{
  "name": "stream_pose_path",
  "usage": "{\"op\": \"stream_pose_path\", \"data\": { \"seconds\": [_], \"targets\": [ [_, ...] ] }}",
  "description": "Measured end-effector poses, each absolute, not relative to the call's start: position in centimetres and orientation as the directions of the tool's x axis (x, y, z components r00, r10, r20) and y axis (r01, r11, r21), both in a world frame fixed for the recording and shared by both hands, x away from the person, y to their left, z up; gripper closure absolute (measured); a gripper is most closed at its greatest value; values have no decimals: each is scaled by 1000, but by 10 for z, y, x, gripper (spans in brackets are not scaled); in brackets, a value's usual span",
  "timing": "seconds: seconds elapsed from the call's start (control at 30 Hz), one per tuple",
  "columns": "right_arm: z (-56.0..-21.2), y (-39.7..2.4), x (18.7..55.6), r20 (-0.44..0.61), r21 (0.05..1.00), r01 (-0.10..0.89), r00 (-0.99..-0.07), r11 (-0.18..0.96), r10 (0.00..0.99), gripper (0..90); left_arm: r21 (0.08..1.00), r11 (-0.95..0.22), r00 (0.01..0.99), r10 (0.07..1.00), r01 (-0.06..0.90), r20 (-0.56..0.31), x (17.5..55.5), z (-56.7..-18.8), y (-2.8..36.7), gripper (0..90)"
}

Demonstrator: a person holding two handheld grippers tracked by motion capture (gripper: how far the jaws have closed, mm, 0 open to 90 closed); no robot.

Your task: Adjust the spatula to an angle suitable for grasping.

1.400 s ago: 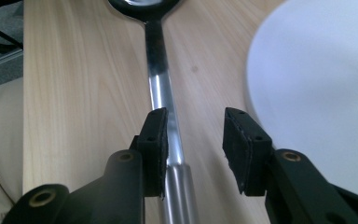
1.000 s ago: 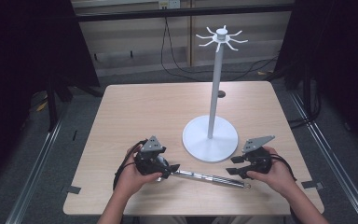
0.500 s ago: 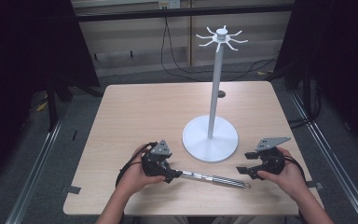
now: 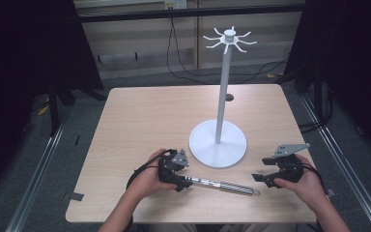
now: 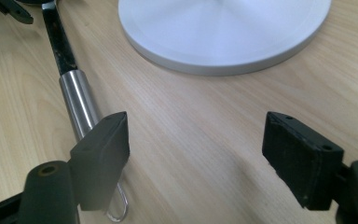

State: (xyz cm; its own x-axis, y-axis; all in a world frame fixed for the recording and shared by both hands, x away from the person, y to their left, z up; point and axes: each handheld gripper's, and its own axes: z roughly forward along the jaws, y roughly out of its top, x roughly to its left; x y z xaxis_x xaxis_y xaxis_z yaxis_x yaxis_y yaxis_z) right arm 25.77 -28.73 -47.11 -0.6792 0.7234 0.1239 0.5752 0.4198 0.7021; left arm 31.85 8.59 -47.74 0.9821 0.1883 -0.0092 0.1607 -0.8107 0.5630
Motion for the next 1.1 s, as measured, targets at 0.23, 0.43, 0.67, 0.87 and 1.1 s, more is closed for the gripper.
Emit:
{"op": "stream_pose_path", "data": {
  "seconds": [0.23,0.43,0.67,0.87,1.1],
  "targets": [
    [-471,-294,255,131,707,581,-667,403,733,214,512,-847,988,150,142,-26,320,-477,75,405],
    [-471,-293,254,122,703,579,-670,412,732,214,449,-887,994,100,104,-33,322,-475,68,493],
    [-471,-293,255,115,701,577,-671,418,733,214,457,-883,994,91,107,-56,319,-476,63,622],
    [-471,-295,254,117,704,579,-667,412,736,214,470,-879,997,57,77,-57,321,-477,62,658],
    [-472,-297,254,117,700,585,-660,410,742,222,475,-879,998,33,54,-51,319,-477,59,716]
  ]
}}
